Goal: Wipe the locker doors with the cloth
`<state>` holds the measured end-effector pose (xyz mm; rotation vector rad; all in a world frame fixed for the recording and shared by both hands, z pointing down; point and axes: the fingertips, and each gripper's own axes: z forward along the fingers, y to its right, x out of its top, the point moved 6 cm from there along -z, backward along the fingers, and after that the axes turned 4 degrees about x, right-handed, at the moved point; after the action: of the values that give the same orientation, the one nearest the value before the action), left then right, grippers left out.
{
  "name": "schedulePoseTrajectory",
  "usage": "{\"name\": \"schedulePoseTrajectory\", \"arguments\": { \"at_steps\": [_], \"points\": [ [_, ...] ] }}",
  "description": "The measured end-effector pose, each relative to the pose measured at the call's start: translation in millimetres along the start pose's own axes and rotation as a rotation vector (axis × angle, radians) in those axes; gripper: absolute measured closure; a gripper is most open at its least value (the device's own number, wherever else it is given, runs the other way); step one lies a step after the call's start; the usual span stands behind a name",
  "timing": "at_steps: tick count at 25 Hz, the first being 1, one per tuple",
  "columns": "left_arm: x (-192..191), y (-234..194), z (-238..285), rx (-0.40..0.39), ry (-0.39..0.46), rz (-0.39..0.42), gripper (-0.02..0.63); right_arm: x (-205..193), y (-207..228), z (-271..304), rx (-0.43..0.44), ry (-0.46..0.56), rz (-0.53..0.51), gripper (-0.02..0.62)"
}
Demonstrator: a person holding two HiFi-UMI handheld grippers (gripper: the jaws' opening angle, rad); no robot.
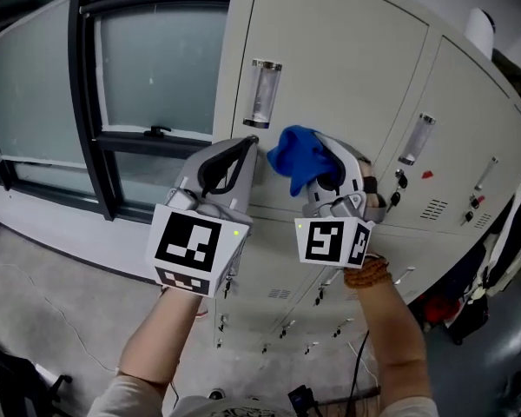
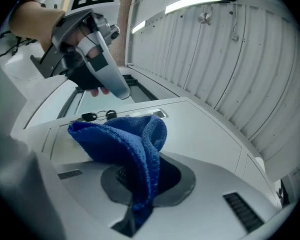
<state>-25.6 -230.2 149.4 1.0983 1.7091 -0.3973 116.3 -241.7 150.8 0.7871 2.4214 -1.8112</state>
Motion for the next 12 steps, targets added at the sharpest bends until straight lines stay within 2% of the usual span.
{"name": "schedulePoseTrajectory", "arguments": {
  "at_steps": [12],
  "points": [
    [79, -1, 34, -0.005, 0.121, 0.082, 0.604, 51, 133, 55, -0.087, 0.038, -0.034, 0.566]
  ]
}}
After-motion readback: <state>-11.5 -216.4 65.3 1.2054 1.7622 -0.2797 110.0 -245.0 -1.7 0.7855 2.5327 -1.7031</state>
